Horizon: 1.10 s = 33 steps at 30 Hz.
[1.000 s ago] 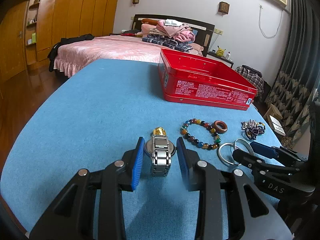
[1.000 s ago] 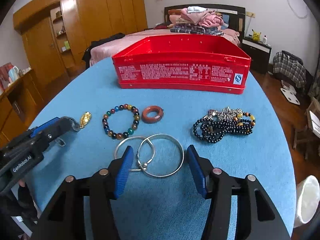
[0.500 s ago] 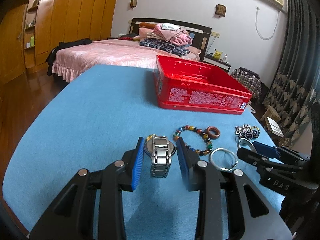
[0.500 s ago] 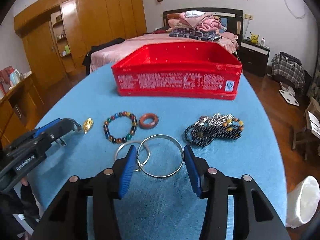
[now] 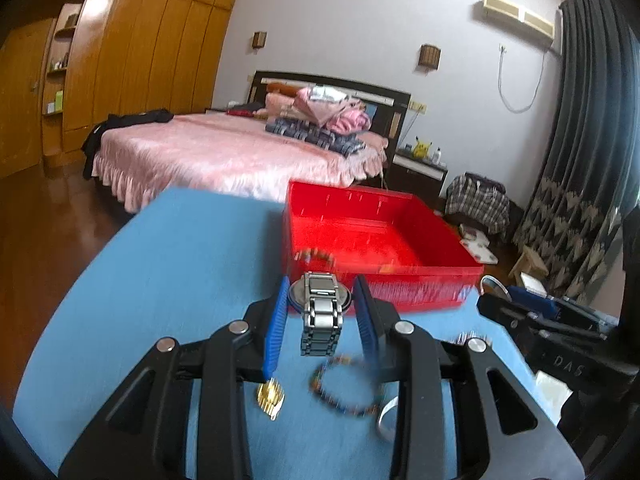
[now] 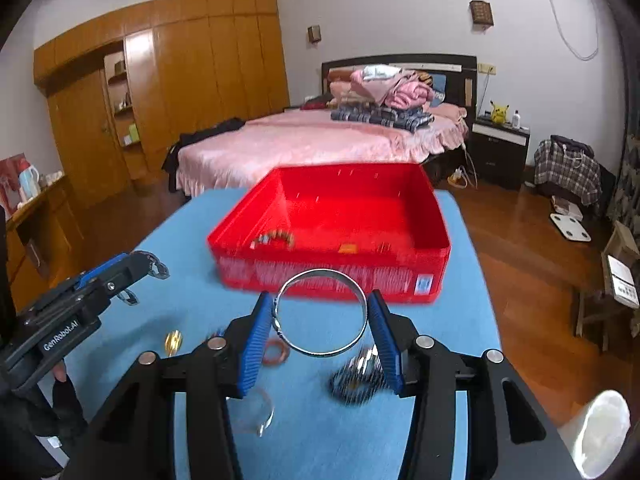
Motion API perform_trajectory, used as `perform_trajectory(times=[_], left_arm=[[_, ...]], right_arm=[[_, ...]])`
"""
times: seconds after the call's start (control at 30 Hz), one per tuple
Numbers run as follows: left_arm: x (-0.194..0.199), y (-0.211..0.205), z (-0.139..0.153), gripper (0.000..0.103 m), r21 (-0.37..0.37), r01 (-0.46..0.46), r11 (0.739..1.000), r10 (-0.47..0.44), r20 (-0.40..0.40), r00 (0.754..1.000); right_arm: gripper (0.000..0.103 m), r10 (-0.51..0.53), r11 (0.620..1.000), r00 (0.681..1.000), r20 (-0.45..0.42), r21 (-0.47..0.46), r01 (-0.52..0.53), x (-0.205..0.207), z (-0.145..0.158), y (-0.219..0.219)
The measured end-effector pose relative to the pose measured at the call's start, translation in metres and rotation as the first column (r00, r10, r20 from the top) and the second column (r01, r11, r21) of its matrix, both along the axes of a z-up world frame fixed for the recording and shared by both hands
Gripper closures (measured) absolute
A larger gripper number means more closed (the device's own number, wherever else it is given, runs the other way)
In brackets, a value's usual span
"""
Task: Organize jewelry
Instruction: 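Carry the watch with the left tool into the red box while the right tool drops the bangles there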
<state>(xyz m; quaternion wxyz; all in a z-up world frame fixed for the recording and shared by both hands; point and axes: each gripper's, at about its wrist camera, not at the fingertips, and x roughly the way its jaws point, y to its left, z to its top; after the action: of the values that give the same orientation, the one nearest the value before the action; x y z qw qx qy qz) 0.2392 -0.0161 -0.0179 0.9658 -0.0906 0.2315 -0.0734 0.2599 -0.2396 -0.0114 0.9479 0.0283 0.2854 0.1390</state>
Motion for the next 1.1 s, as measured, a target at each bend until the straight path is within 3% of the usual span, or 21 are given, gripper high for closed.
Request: perform_trajectory(times=[0.3,0.83,0.87,0.93,0.97,1.07,1.1], left_arm=[[0.059,-0.023,0.026,0.072,-0.019,0.03,0.999,-0.029,0.05,0.998],[0.138,-0.039,0.008,0.072,-0.039,0.077,0.996,-0.078,-0.039,0.996],[0.141,-0.039,0.008,0.07,-0.037,0.076,0.996,-0.078,-0.048,0.996],[0.138,-0.036,0.009,0.059,-0.037,0.064,0.997,-0.066,-0.04,0.997],[0.135,-0.032,0.012,0.047,-0.04,0.057,0.998,-0.058,-0.027,0.998],[0.119,-0.022,0.022,0.04,-0.032,0.052,0.998,-0.051,0.01,0.999],[0.115,-0.021,0.024,0.029,-0.024,0.051,0.998,-0.051,0.013,0.999]], right_arm=[[0.055,-0.021,1.0,1.0,0.013,0.013,0.021,0.055,0.008,0.002],[0.054,-0.026,1.0,0.998,-0.065,-0.006,0.026,0.121,-0.016,0.005],[0.053,-0.034,0.999,0.997,-0.062,-0.011,0.034,0.12,-0.016,0.004],[0.037,-0.049,0.999,0.998,-0.045,-0.011,0.048,0.118,-0.012,0.0],[0.036,-0.052,0.999,0.998,-0.033,-0.007,0.052,0.115,-0.01,-0.002],[0.034,-0.064,0.998,0.998,-0.016,-0.004,0.064,0.101,-0.006,-0.008],[0.028,-0.066,0.998,0.998,-0.008,0.004,0.066,0.096,-0.004,-0.009]])
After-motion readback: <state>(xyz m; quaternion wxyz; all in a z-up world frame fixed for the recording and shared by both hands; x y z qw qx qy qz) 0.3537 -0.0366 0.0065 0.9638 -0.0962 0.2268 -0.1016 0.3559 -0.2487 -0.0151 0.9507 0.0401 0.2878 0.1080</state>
